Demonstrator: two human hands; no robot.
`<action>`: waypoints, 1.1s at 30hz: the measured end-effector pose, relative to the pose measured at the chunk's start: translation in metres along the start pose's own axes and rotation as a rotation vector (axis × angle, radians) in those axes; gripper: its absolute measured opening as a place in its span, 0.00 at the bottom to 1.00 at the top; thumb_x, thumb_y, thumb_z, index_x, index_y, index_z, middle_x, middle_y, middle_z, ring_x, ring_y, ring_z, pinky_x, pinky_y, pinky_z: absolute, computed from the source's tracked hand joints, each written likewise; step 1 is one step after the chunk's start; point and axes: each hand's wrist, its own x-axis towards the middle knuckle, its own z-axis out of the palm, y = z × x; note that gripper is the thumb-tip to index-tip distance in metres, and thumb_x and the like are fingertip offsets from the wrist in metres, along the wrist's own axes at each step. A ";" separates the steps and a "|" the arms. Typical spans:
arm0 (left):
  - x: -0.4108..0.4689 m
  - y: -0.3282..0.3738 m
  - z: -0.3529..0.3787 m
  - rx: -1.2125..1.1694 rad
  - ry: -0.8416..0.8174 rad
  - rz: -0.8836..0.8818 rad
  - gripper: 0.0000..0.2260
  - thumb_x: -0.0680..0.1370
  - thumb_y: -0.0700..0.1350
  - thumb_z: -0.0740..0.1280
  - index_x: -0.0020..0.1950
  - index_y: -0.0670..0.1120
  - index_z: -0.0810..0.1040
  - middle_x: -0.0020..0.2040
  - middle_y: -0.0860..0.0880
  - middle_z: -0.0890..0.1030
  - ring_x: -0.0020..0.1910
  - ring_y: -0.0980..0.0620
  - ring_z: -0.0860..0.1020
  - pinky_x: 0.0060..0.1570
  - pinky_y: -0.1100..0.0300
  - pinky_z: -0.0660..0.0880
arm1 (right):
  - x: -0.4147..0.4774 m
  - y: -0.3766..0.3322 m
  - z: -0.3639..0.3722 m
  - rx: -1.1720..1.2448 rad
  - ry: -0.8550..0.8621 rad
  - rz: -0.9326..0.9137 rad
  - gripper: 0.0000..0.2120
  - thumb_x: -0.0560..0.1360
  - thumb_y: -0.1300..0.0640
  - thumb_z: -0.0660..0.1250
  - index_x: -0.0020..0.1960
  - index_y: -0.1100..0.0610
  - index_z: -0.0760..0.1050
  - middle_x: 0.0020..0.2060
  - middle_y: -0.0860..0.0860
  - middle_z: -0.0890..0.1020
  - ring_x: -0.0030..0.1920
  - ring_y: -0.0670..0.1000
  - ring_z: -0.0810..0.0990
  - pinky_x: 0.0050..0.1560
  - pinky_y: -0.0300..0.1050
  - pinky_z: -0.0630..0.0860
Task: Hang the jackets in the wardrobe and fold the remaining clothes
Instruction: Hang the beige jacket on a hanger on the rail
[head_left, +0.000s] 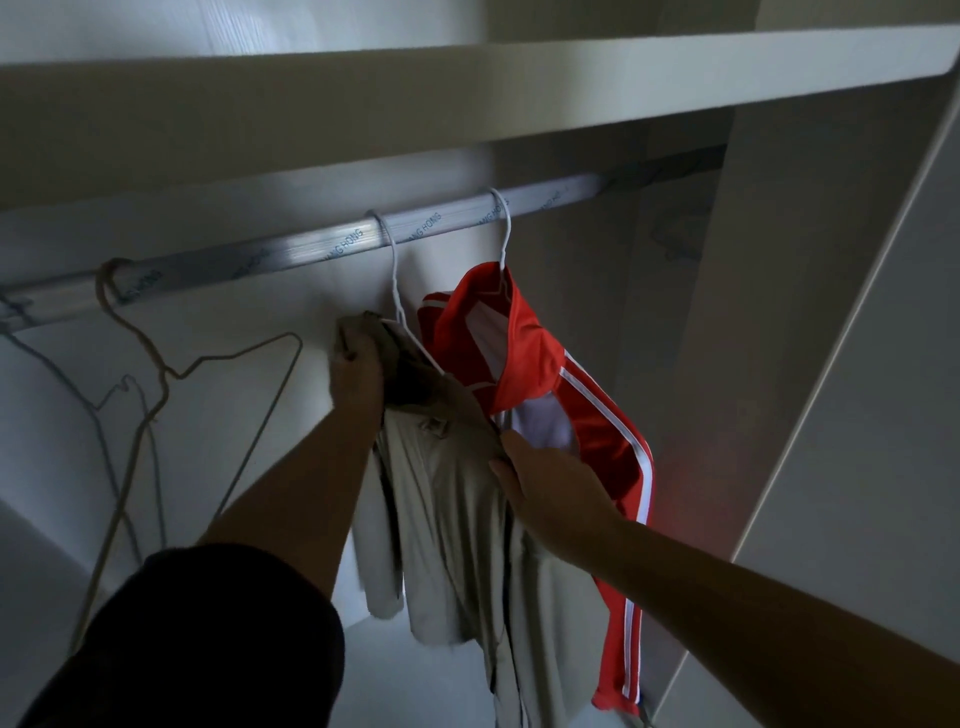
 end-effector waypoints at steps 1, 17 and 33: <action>-0.009 -0.004 -0.001 -0.029 -0.043 -0.014 0.18 0.79 0.47 0.63 0.65 0.38 0.71 0.57 0.40 0.77 0.57 0.40 0.77 0.59 0.48 0.75 | -0.003 0.000 0.002 0.045 -0.049 0.023 0.13 0.82 0.49 0.50 0.58 0.56 0.66 0.35 0.52 0.73 0.36 0.55 0.74 0.38 0.49 0.71; -0.189 -0.038 -0.050 0.105 -0.335 -0.303 0.14 0.81 0.39 0.58 0.67 0.40 0.67 0.59 0.40 0.74 0.55 0.40 0.79 0.46 0.51 0.77 | -0.110 0.027 0.000 0.230 -0.394 0.217 0.15 0.81 0.58 0.57 0.65 0.58 0.73 0.59 0.55 0.79 0.61 0.55 0.76 0.63 0.47 0.71; -0.433 -0.062 -0.082 -0.098 -0.682 -0.264 0.07 0.79 0.37 0.61 0.46 0.45 0.77 0.36 0.48 0.83 0.33 0.52 0.82 0.34 0.61 0.77 | -0.371 0.008 -0.117 0.817 0.090 0.677 0.14 0.78 0.65 0.61 0.47 0.46 0.76 0.39 0.45 0.83 0.35 0.41 0.81 0.38 0.36 0.76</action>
